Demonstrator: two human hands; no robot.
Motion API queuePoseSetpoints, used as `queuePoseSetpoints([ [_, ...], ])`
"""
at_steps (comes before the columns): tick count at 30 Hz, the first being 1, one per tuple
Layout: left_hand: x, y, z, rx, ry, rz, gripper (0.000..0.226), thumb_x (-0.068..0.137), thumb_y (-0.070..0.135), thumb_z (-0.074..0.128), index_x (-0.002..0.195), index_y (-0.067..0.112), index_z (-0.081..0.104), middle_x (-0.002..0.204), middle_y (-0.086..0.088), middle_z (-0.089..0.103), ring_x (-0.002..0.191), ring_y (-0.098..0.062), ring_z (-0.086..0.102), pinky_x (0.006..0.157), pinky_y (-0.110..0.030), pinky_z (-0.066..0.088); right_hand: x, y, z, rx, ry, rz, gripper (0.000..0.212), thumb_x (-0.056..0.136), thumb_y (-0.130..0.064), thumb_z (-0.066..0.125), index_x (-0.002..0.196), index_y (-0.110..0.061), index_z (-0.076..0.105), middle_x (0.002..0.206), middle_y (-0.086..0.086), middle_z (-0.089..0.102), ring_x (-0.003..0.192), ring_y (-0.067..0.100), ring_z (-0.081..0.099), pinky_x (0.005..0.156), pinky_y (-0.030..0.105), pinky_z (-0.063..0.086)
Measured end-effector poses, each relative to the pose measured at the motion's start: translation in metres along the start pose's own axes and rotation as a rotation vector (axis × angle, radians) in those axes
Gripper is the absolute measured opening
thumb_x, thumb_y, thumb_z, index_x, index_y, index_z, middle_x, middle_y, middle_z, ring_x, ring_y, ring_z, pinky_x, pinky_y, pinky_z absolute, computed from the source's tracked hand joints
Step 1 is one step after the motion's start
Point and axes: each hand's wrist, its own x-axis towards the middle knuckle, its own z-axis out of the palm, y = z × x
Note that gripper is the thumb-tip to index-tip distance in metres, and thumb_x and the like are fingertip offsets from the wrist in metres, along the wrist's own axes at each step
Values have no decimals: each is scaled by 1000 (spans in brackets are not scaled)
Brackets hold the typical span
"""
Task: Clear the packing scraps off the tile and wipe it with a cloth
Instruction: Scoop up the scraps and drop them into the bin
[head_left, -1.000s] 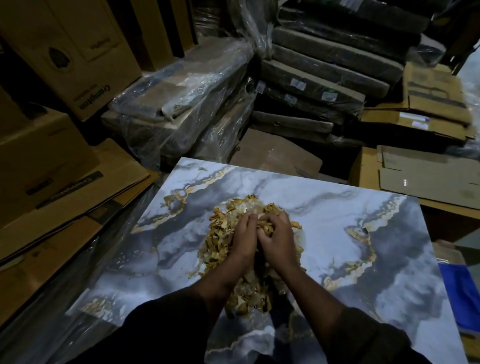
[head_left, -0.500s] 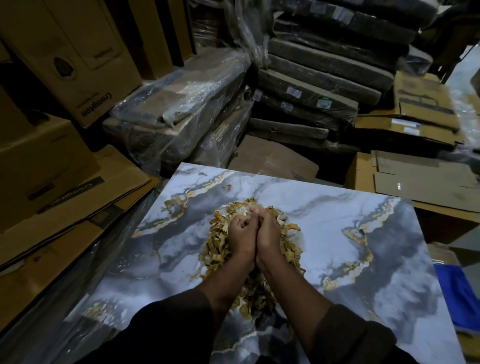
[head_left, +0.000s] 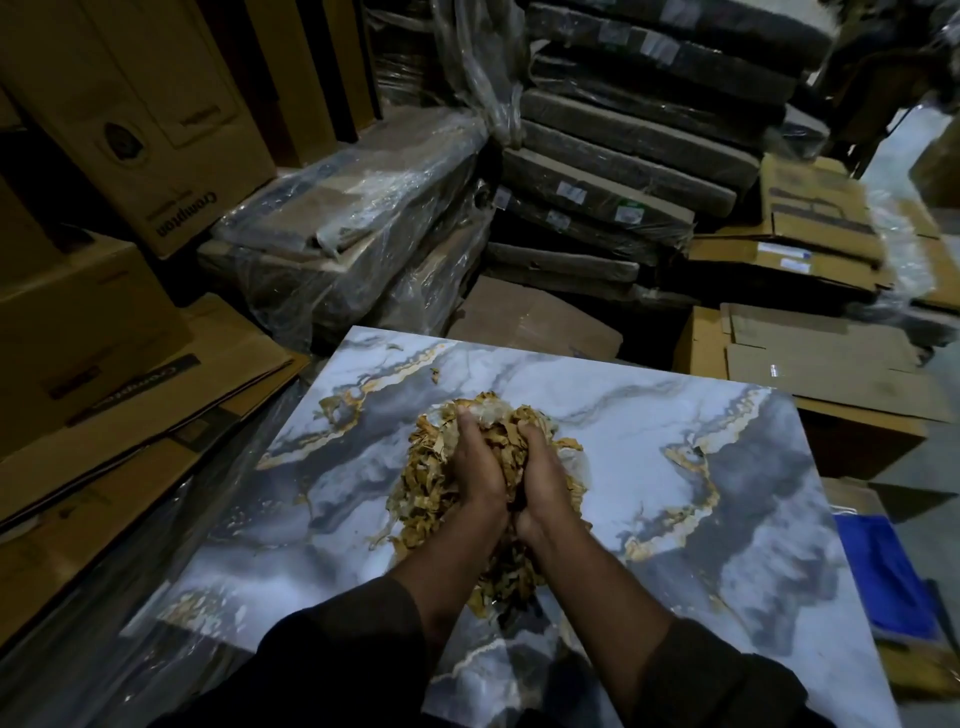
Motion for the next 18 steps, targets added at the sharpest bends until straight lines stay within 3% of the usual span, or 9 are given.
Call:
queuePoseSetpoints([
  [4, -7, -3, 1, 188, 58, 105, 35, 107, 33, 37, 110, 14, 66, 113, -10, 69, 102, -25, 65, 99, -44, 53, -6, -6, 0, 21, 85, -93, 26, 91, -31, 66, 100, -10, 76, 99, 13, 78, 87, 27, 76, 77, 40, 62],
  [8, -22, -11, 2, 141, -13, 172, 27, 106, 15, 38, 110, 22, 64, 107, 17, 63, 92, 13, 60, 76, -5, 47, -8, -9, -4, 45, 174, -119, 24, 89, -22, 67, 98, -1, 72, 98, 20, 76, 88, 33, 72, 80, 45, 59],
  [9, -26, -12, 3, 127, -25, 202, 29, 104, 11, 39, 109, 23, 66, 109, 18, 63, 96, 15, 59, 75, -2, 45, -8, -10, -6, 44, 197, -132, 21, 88, -20, 67, 94, -1, 71, 94, 20, 75, 84, 32, 71, 76, 43, 59],
  [11, -34, -12, 6, 108, -56, 234, 30, 103, 10, 42, 108, 23, 69, 116, 11, 67, 112, -1, 60, 87, -11, 46, -11, -12, -12, 18, 257, -171, 17, 86, -21, 67, 86, -3, 70, 82, 15, 74, 73, 28, 69, 66, 39, 56],
  [14, -45, -18, 9, 90, -160, 159, 29, 105, 27, 42, 109, 25, 71, 122, 8, 66, 120, -12, 58, 102, -36, 48, -16, -13, -24, -70, 353, -268, 18, 90, -21, 64, 84, -4, 67, 83, 15, 73, 77, 31, 68, 72, 45, 56],
  [16, -54, -18, 12, 124, -228, 129, 20, 104, 42, 49, 101, 39, 68, 111, 16, 65, 107, -5, 61, 93, -34, 51, -23, -14, -29, -79, 343, -345, 16, 96, -18, 60, 84, -8, 63, 79, 12, 68, 76, 29, 64, 72, 43, 52],
  [18, -56, -17, 16, 196, -259, 156, 7, 99, 42, 60, 100, 36, 64, 102, 12, 66, 95, -9, 64, 79, -26, 53, -35, -15, -32, -37, 315, -372, 14, 101, -18, 56, 92, -10, 64, 84, 8, 66, 81, 26, 64, 75, 40, 51],
])
